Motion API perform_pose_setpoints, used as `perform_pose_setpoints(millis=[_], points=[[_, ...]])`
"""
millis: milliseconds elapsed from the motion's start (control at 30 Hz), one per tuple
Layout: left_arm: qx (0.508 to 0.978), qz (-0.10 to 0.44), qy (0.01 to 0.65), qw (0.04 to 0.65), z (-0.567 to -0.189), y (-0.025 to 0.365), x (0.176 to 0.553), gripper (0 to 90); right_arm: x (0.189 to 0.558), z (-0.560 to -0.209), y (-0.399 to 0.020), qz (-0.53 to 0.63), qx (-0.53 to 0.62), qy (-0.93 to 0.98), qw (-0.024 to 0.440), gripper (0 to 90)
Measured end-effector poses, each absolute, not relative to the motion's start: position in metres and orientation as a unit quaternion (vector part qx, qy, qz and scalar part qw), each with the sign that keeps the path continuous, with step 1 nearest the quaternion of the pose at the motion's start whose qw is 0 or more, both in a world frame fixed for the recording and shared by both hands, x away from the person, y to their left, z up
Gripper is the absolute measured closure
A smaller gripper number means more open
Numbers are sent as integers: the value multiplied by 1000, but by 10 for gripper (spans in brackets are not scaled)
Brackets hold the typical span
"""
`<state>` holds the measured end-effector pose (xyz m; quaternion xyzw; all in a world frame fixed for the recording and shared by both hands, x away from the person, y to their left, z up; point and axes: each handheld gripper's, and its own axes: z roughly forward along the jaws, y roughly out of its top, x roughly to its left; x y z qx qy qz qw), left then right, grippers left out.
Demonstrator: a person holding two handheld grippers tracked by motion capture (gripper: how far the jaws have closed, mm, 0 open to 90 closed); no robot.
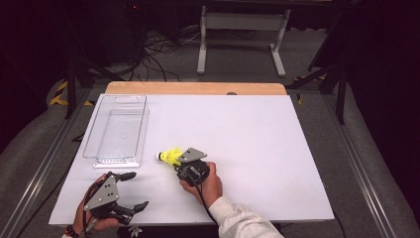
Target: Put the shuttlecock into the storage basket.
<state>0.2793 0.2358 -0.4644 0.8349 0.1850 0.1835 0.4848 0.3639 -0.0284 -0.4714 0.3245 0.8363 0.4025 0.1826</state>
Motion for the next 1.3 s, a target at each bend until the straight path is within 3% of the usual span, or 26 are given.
perform_pose_setpoints(millis=[400, 1300], points=[[833, 183, 189, 487, -465, 236, 280, 69, 363, -472, -30, 407, 329, 830, 193, 870], [832, 187, 188, 488, -464, 236, 280, 68, 364, -463, -48, 428, 333, 816, 201, 873]])
